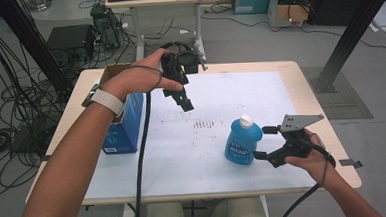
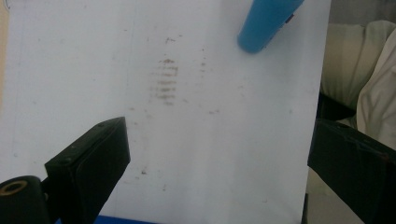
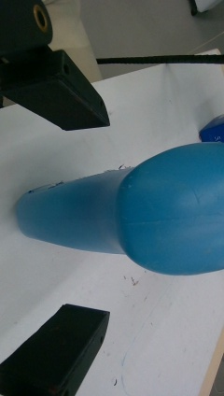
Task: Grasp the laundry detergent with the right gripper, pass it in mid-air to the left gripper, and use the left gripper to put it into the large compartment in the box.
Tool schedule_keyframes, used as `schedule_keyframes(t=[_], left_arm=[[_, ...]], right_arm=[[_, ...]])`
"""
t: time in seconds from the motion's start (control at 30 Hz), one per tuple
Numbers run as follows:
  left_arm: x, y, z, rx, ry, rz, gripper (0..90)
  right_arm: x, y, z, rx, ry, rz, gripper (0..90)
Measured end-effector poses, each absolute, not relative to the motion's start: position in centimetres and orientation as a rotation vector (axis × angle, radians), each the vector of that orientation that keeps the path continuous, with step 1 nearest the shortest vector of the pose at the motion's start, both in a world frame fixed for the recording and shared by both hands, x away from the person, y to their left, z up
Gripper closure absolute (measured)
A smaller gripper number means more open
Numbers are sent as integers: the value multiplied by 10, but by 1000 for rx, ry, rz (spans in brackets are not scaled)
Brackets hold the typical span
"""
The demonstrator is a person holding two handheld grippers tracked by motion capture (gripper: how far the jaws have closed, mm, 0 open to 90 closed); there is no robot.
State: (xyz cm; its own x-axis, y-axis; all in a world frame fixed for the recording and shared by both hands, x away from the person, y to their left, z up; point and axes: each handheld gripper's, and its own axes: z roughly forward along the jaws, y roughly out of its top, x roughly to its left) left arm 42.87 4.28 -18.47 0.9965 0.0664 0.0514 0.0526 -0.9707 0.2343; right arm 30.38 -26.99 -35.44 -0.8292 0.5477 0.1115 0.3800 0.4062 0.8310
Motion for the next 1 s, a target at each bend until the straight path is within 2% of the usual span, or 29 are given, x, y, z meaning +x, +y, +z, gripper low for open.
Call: schedule_keyframes(t=[1.0], left_arm=[[429,43,-189,2870,103,79,65]], right_arm=[[310,-259,-374,819,2456,1437,87]])
